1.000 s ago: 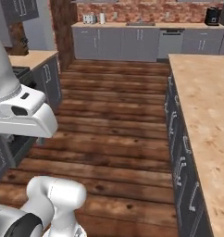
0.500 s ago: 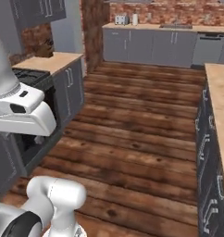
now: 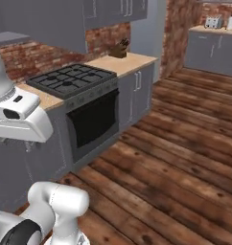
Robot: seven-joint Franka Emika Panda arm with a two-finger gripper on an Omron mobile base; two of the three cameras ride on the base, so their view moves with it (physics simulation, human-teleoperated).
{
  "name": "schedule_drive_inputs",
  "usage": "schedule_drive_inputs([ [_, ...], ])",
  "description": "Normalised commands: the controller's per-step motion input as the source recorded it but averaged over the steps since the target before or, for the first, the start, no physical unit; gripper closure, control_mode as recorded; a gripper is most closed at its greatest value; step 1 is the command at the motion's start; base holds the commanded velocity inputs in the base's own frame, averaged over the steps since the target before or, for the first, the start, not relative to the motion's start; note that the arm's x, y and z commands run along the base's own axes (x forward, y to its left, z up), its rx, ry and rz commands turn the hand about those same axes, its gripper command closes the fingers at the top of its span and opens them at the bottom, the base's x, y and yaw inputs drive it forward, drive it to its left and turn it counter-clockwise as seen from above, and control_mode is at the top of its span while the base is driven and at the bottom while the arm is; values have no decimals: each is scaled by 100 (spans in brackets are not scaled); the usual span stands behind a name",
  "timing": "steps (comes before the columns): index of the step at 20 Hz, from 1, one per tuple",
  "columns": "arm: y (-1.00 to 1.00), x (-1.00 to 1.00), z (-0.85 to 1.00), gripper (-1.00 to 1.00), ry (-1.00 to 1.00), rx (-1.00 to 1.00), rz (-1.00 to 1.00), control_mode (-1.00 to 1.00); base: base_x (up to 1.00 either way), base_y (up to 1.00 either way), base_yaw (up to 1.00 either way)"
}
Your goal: There is a tray on the dining counter. Grab the cup, mug, and pitcher and place them on the tray. The pitcher may be placed next to the tray if it cannot fit the tray.
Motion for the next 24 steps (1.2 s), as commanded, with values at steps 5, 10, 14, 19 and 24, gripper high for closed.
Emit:
schedule_drive_inputs([
  [5, 0, 0, 0, -100, 0, 0, 0, 100, 39, 0, 65],
  [10, 0, 0, 0, -100, 0, 0, 0, 100, 59, 0, 63],
  [14, 0, 0, 0, -100, 0, 0, 0, 100, 65, 0, 59],
  [19, 0, 0, 0, -100, 0, 0, 0, 100, 63, -1, 54],
  [24, 0, 0, 0, -100, 0, 0, 0, 100, 59, -5, 43],
])
